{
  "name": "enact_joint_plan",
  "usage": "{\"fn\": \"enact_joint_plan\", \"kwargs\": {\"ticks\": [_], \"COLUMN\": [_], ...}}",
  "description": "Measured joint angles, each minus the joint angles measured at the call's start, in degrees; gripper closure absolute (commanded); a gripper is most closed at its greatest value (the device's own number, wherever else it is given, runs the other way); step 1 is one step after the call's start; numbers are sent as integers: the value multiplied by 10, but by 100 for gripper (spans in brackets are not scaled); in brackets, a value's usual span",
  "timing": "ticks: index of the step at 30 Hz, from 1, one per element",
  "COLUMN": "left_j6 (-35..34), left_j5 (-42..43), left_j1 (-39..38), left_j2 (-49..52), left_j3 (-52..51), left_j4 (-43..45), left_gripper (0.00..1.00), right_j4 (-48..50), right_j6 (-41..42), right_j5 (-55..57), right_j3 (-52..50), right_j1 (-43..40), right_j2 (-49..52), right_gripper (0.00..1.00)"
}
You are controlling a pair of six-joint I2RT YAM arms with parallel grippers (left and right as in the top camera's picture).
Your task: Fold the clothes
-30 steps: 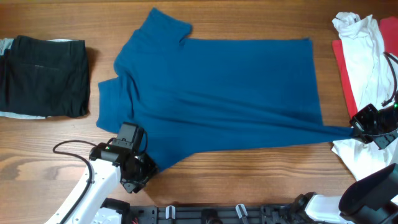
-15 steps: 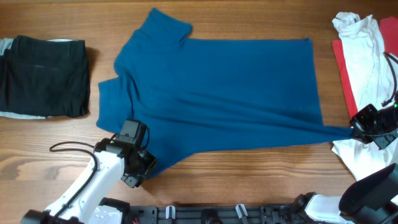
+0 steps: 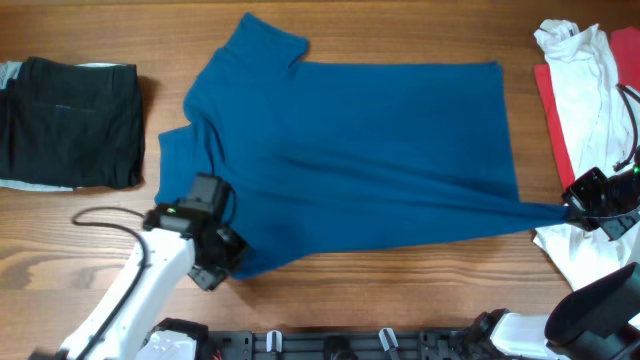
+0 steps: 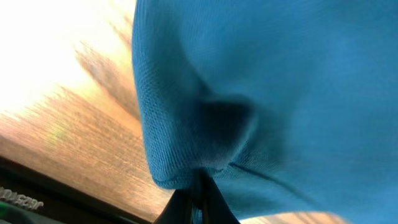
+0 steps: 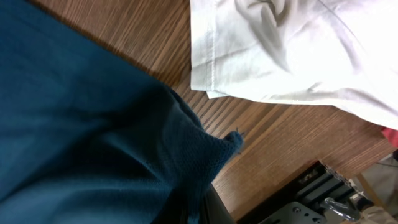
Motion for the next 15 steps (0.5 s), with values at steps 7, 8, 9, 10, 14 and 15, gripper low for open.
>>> {"fn": "enact_joint_plan", "kwargs": {"ticks": [7, 8, 9, 10, 14, 15], "left_j6": [97, 109, 123, 139, 186, 199], "left_j5": [-30, -29, -24, -15, 14, 24], "left_j1": [115, 131, 147, 164, 218, 232], "left_j2": [-92, -99, -105, -112, -134, -140], "left_j3": [83, 83, 83, 83, 83, 83], "left_j4": [-48, -50, -52, -55, -55, -54], "left_gripper": [96, 96, 96, 96, 96, 96], "right_j4": [-9, -11, -11, -12, -18, -18], "right_j6": [-4, -4, -4, -5, -6, -6], "right_j5": [0, 0, 0, 0, -2, -2], "right_j3": [0, 0, 0, 0, 0, 0], "right_j1": [0, 0, 0, 0, 0, 0], "right_j2": [0, 0, 0, 0, 0, 0], "right_gripper": [96, 96, 96, 96, 96, 96]}}
